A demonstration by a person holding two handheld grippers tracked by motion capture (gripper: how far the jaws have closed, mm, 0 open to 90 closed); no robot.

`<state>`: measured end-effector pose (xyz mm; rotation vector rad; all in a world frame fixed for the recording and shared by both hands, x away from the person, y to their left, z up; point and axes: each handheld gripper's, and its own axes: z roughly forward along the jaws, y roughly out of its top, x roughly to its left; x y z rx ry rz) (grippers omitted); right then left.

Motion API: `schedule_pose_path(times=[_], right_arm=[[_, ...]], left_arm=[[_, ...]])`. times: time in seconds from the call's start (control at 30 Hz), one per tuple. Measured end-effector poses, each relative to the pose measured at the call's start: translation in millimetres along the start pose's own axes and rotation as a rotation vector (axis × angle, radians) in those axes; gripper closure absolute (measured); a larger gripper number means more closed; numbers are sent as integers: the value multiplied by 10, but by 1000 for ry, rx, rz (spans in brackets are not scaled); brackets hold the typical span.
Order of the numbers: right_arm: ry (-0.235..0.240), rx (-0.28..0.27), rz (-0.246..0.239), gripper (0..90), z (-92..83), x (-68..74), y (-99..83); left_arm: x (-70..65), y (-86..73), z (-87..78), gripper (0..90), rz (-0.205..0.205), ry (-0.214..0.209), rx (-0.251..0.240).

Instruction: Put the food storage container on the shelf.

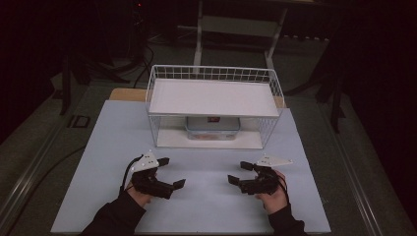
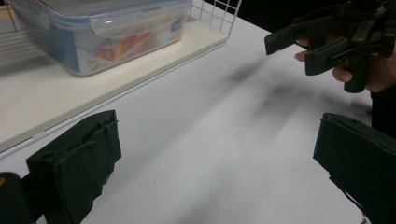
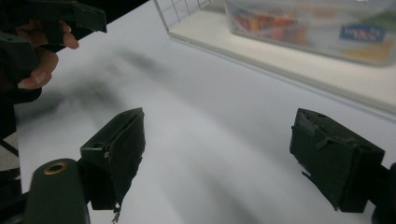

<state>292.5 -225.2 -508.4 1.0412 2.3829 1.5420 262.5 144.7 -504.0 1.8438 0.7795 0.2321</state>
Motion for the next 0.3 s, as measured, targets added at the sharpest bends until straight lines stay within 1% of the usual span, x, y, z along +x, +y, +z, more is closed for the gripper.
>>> schedule_pose_path(times=[0.07,0.17,0.3], right_arm=[[-15,12,1,177,-32,-10,-33],[-26,18,3,177,-70,-21,-62],[-31,23,1,177,-93,-28,-74]], left_arm=[[2,-7,14,7,-2,-1,7],[16,-19,25,7,-8,-1,11],[31,-26,28,7,-12,0,10]])
